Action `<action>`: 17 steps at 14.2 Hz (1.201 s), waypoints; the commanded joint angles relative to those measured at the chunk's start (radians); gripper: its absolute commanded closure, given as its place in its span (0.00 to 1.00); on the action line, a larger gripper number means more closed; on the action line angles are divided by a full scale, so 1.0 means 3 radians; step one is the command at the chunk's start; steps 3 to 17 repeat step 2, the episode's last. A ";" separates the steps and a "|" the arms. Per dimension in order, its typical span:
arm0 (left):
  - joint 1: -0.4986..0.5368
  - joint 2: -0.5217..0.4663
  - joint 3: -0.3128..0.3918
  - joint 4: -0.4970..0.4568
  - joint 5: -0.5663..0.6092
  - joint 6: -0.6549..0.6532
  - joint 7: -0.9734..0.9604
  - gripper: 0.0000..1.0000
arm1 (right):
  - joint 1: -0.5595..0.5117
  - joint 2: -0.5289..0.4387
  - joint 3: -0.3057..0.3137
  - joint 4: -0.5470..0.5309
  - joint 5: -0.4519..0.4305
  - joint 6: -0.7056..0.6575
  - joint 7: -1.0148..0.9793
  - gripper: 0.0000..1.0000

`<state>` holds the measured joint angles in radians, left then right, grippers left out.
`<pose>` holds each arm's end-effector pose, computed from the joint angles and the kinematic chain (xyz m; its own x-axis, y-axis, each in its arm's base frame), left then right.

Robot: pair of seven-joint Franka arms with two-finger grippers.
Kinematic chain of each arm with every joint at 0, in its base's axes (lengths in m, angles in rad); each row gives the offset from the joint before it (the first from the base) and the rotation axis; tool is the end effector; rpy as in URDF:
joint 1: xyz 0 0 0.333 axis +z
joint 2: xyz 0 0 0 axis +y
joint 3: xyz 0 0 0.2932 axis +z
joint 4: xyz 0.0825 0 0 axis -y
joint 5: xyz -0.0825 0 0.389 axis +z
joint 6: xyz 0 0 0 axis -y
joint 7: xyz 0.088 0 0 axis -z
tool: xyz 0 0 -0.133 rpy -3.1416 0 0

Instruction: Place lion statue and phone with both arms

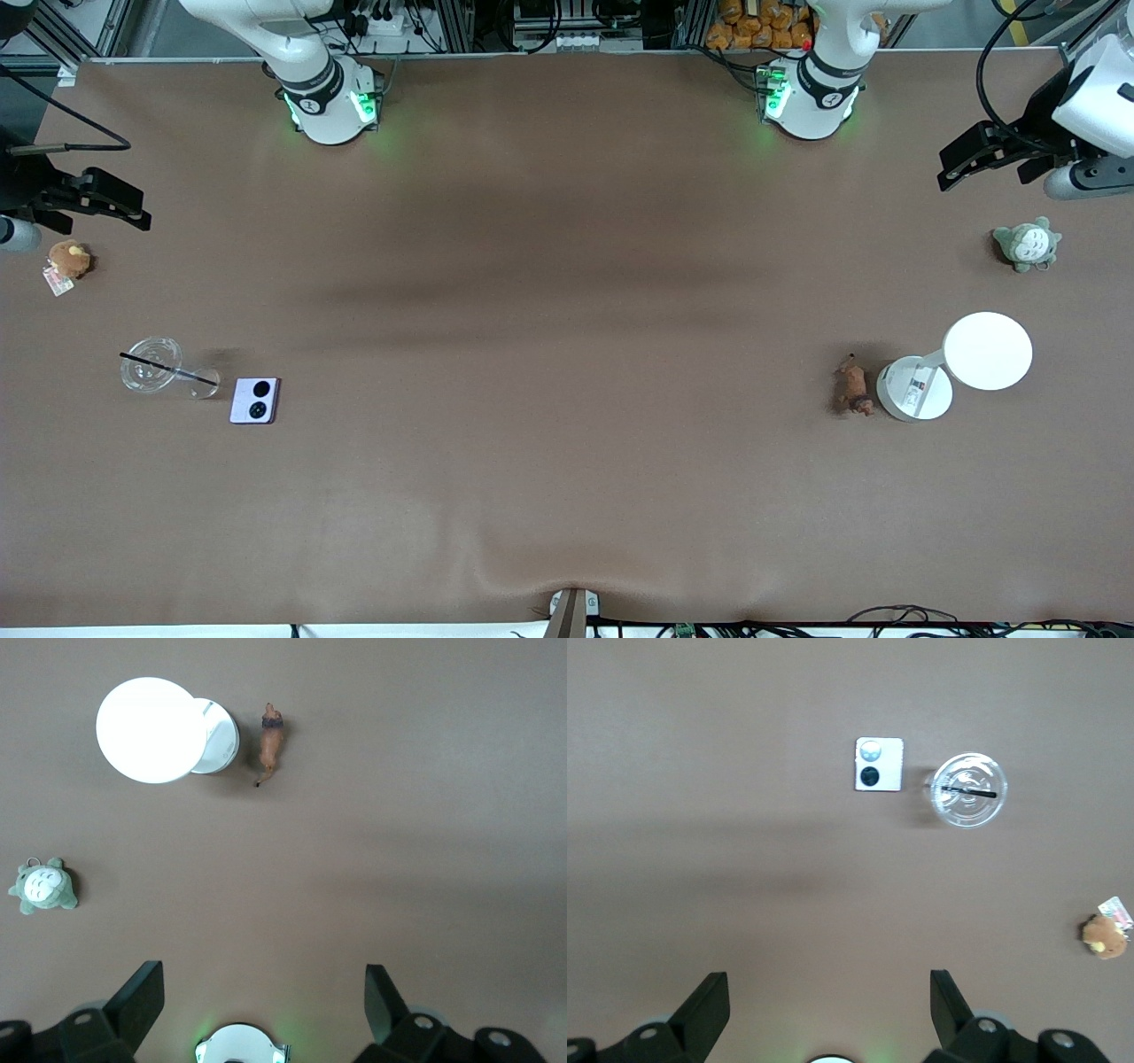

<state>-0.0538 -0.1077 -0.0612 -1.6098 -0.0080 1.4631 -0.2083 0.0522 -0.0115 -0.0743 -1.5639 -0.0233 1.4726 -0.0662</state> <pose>0.5120 -0.0619 0.6059 0.9949 0.0930 -0.0386 0.0928 -0.9957 -0.0067 0.5435 -0.0155 0.5772 0.9958 0.0419 -0.0810 0.0435 -0.9989 0.0171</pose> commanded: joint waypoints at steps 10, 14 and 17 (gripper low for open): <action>0.0005 0.0052 -0.0001 0.0145 -0.0024 -0.0071 0.0009 0.00 | -0.0087 -0.0074 0.0063 -0.0079 -0.0157 0.0092 0.0057 0.00; 0.0005 0.0052 -0.0001 0.0145 -0.0024 -0.0071 0.0009 0.00 | -0.0087 -0.0074 0.0063 -0.0079 -0.0157 0.0092 0.0057 0.00; 0.0005 0.0052 -0.0001 0.0145 -0.0024 -0.0071 0.0009 0.00 | -0.0087 -0.0074 0.0063 -0.0079 -0.0157 0.0092 0.0057 0.00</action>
